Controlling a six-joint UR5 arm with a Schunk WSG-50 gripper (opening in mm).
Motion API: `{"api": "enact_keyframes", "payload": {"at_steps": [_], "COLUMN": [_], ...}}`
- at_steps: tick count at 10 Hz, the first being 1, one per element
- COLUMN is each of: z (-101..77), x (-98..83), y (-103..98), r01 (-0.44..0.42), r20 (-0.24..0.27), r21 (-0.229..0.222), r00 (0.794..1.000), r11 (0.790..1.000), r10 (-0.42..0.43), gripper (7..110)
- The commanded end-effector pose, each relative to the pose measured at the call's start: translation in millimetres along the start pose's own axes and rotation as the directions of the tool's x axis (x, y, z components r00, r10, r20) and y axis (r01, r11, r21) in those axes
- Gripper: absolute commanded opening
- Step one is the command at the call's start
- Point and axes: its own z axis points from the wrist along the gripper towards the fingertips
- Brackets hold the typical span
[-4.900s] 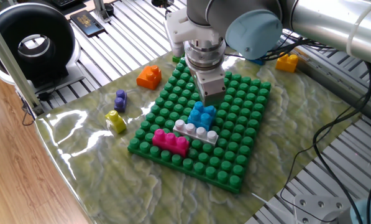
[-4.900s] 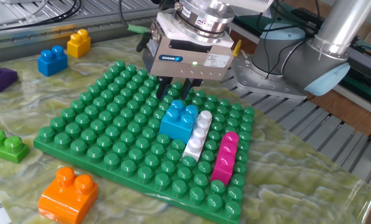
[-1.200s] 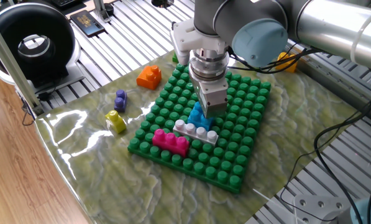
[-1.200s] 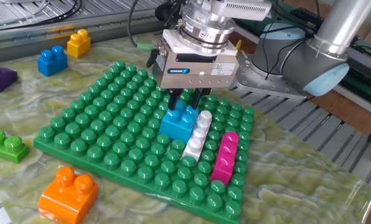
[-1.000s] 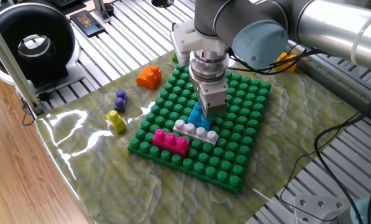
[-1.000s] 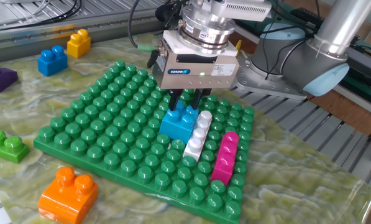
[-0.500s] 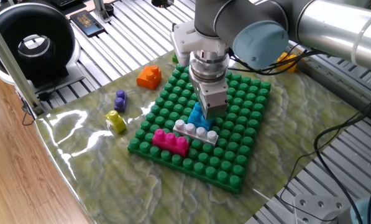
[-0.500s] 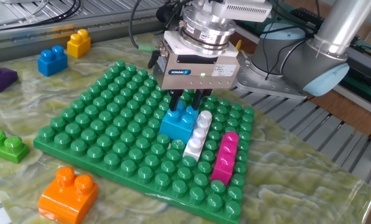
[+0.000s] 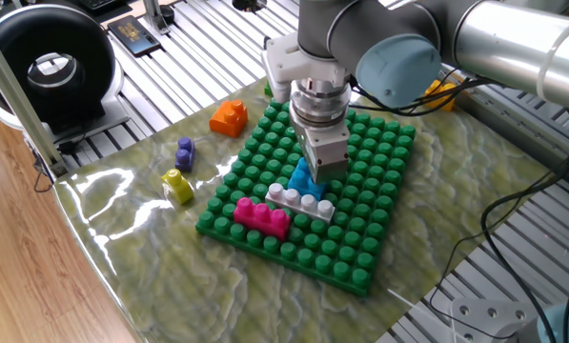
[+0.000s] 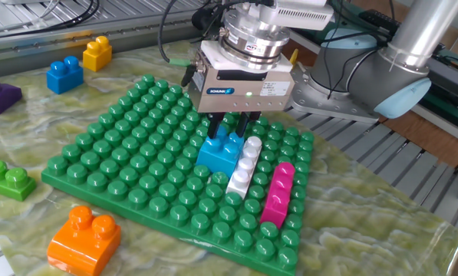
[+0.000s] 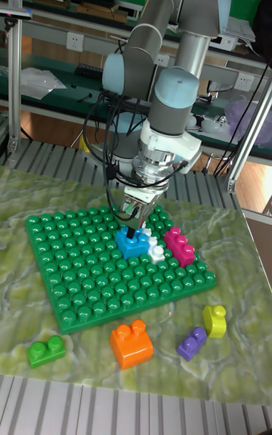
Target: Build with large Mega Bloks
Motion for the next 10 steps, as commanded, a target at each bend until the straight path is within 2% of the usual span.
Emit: {"api": "enact_keyframes", "payload": {"at_steps": [1,4,6,7,8,9,10], "z": [1.2,-5.4,4.3,2.1,-24.7,-48.8,-54.8], "x": [1.0,0.7,-7.2,-7.1,3.5,8.9,1.0], "y": [-4,-12,-10,-8,-13,-12,0], "r01": [0.0,0.023,0.01,0.021,0.064,0.082,0.06], "r20": [0.002,-0.012,0.004,0.002,-0.041,-0.063,-0.028], "r21": [0.01,0.005,0.002,-0.009,-0.019,-0.047,-0.074], "r00": [1.0,1.0,1.0,1.0,0.997,0.994,0.998], "r11": [1.0,1.0,1.0,1.0,0.998,0.996,0.995], "r10": [0.0,-0.023,-0.01,-0.021,-0.065,-0.085,-0.062], "gripper": [44,44,44,44,44,44,44]}}
